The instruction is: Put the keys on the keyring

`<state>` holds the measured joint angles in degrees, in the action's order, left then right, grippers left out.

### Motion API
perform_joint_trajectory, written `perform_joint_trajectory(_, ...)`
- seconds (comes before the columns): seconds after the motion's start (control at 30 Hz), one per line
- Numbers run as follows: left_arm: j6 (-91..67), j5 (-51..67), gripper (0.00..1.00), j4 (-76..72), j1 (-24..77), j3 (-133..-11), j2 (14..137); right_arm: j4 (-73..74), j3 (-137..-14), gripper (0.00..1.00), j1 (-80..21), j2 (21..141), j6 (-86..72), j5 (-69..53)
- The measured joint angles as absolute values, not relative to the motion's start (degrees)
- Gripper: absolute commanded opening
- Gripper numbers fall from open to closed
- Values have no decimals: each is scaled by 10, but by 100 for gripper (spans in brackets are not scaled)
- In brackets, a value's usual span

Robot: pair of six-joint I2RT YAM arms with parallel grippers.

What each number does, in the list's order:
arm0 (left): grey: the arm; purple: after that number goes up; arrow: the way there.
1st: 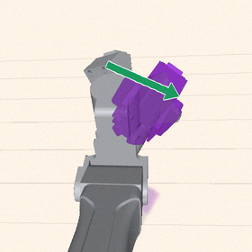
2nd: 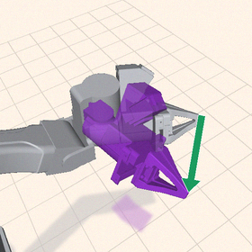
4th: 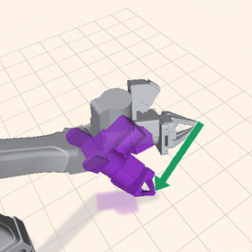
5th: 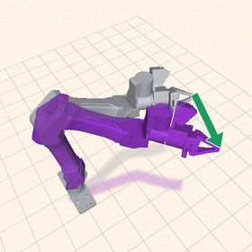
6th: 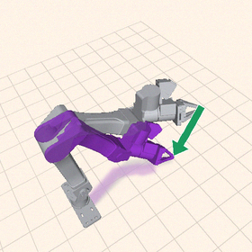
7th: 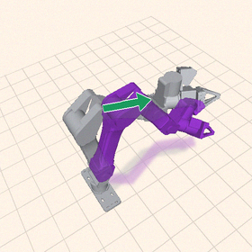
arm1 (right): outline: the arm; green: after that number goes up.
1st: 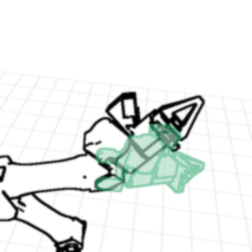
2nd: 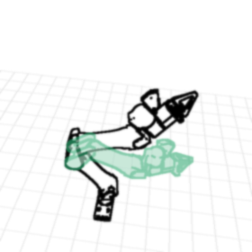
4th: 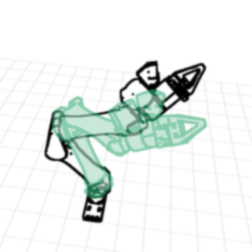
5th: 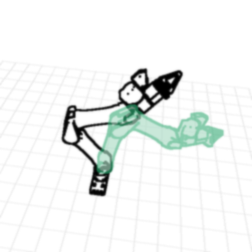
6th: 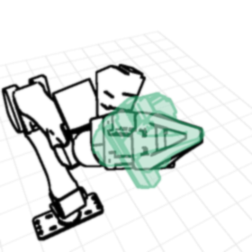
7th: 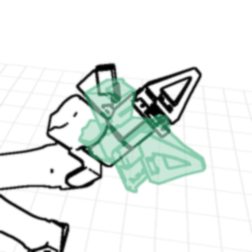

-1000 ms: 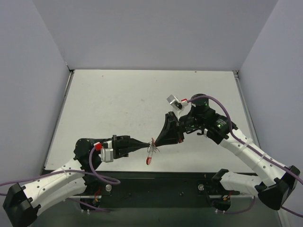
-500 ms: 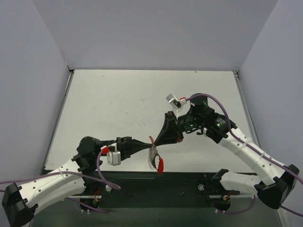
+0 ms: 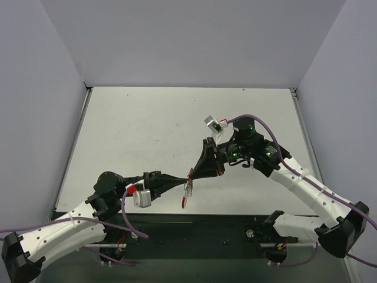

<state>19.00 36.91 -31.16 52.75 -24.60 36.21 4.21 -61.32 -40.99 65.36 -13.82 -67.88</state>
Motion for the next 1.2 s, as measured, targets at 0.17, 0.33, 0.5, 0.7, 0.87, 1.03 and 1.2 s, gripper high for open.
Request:
perform_joint_trajectory(0.17, 195, 365, 0, -272, 528, -251, 345, 47, -613, 0, -397, 654, -139, -662)
perform_joint_trajectory(0.33, 204, 341, 0, -193, 528, -266, 314, 50, -606, 0, -360, 654, -138, -648)
perform_joint_trajectory(0.5, 206, 310, 0, -91, 528, -285, 286, 50, -576, 0, -315, 654, -138, -634)
perform_joint_trajectory(0.7, 197, 281, 0, -46, 528, -284, 258, 50, -567, 0, -301, 655, -139, -628)
perform_joint_trajectory(0.87, 184, 277, 0, -77, 528, -271, 282, 50, -566, 0, -301, 655, -139, -625)
perform_joint_trajectory(1.03, 155, 279, 0, -160, 528, -226, 349, 50, -553, 0, -297, 651, -139, -619)
perform_joint_trajectory(1.2, 140, 270, 0, -218, 528, -192, 406, 51, -538, 0, -288, 646, -139, -615)
